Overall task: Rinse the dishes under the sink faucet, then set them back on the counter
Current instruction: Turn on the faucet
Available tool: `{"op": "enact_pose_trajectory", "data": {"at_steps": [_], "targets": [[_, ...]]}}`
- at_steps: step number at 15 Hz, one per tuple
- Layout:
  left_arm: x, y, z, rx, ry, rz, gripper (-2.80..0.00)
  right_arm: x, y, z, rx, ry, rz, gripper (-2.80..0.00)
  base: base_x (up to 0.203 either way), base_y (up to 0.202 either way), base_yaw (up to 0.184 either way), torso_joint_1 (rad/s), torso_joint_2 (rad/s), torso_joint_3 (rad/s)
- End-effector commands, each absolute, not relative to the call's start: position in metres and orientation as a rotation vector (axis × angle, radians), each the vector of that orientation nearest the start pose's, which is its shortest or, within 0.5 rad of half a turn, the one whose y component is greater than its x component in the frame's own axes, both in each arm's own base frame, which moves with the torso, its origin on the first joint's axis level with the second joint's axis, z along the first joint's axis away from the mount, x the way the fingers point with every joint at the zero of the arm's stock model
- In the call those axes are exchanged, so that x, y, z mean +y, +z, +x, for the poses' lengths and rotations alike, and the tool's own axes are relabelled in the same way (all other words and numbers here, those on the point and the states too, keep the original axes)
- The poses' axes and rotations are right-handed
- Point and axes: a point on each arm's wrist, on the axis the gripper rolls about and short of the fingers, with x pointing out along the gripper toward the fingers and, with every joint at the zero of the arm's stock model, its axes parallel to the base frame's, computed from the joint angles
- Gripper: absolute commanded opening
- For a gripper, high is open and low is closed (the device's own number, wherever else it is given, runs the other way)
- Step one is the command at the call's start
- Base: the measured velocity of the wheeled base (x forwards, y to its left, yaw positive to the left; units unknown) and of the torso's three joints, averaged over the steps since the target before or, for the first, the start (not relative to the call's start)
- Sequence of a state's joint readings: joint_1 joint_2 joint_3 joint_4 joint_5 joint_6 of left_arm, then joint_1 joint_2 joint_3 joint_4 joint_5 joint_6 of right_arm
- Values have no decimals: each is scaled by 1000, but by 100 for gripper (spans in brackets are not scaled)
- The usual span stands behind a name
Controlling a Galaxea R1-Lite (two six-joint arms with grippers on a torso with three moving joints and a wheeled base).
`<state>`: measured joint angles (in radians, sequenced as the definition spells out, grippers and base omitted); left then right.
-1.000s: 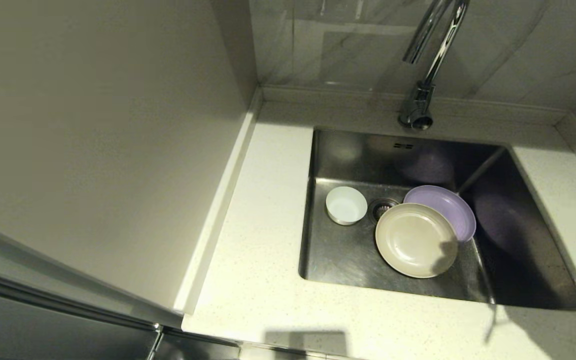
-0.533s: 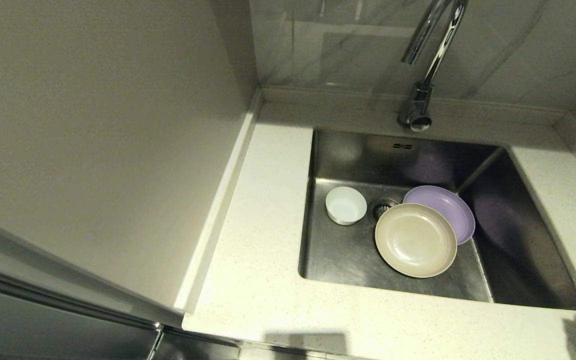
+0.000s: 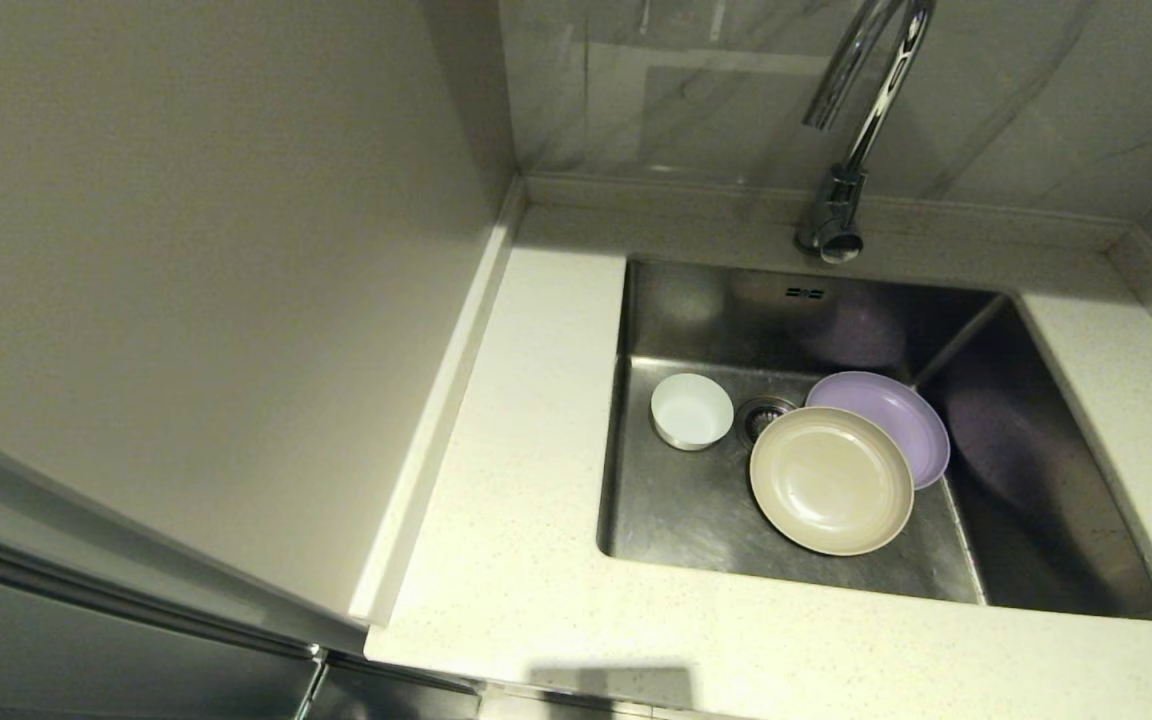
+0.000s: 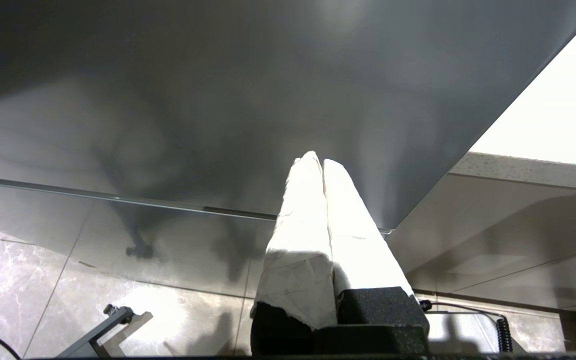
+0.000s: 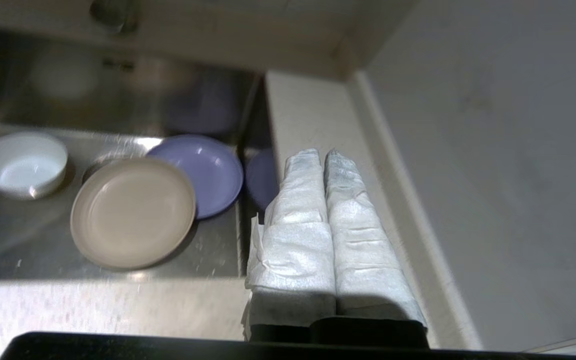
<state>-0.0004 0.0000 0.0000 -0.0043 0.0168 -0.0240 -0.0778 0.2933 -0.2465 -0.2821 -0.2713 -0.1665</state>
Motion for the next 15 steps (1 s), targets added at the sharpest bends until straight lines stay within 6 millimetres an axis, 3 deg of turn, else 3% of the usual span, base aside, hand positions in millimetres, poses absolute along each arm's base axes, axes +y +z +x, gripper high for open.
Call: {"op": "enact_pose_trajectory", "data": {"at_steps": [1,4,7,15], "targets": [[0,76,-23,-6,17,-25,-280,-6,142,-5,-129,-306,-158,-280,0,0,0,0,0,0],[0,76,-23,-6,17,-25,-280,-3,100,-13,-50,-170,-182,-280,0,0,0,0,0,0],[0,76,-23,-6,17,-25,-280,0,82,-22,-30,-20,-178,-280,0,0,0,0,0,0],[0,76,-23,-6,17,-25,-280,1,81,-24,-31,24,-158,-280,0,0,0,0,0,0]]}}
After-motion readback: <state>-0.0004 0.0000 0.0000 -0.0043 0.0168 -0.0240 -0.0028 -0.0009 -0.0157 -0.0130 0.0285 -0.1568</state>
